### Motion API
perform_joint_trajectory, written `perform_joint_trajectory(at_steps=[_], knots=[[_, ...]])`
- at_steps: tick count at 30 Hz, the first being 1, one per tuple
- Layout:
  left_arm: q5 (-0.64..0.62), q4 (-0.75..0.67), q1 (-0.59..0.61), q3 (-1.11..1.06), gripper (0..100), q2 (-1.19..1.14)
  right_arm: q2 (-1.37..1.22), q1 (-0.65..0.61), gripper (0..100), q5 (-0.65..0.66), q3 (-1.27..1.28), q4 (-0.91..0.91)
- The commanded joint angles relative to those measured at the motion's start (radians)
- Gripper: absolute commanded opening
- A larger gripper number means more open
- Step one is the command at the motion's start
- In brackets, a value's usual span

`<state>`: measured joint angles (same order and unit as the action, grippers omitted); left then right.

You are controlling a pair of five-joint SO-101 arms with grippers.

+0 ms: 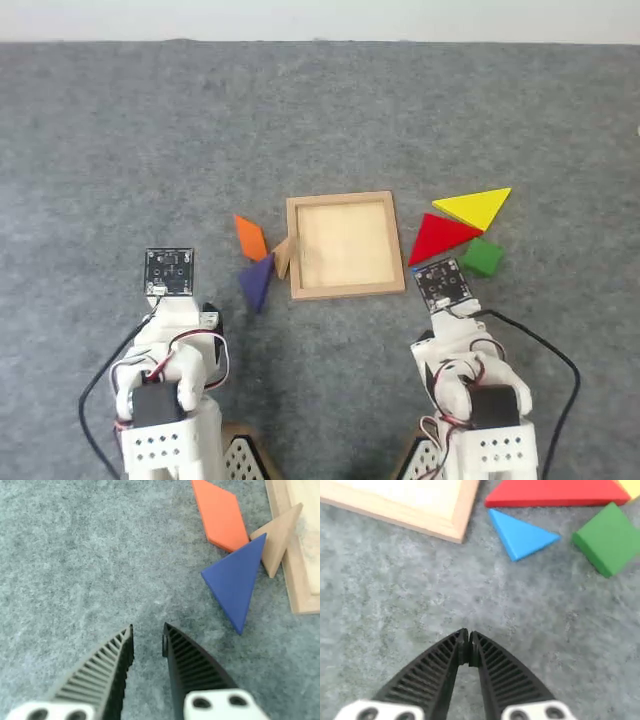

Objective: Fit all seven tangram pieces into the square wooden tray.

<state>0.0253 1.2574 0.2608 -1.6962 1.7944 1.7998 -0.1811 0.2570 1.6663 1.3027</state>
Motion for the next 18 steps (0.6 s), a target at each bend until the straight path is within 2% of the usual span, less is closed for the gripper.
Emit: perform_joint_trajectory(at_steps=[1, 3, 5, 9, 10, 14, 18], knots=[[0.002, 0.003, 0.006, 0.013, 9, 0.02, 0.015, -0.068, 2.3, -0.009, 0.017, 0.001], [0.002, 0.003, 0.006, 0.013, 9, 0.02, 0.013, -0.097, 2.3, -0.006, 0.015, -0.004], [0.002, 0.003, 0.005, 0.013, 9, 0.02, 0.015, -0.051, 2.3, 0.015, 0.012, -0.007], [0.002, 0.003, 0.005, 0.013, 9, 0.02, 0.013, 0.104, 2.4, 0.236, -0.084, -0.108], [0.002, 0.003, 0.005, 0.013, 9, 0.02, 0.012, 0.154, 2.8, 0.256, -0.132, -0.108], [0.002, 0.003, 0.005, 0.013, 9, 0.02, 0.007, 0.275, 10.6, 0.183, -0.31, -0.105], [0.002, 0.003, 0.006, 0.013, 9, 0.02, -0.11, 0.274, 14.4, 0.175, -0.404, -0.116]])
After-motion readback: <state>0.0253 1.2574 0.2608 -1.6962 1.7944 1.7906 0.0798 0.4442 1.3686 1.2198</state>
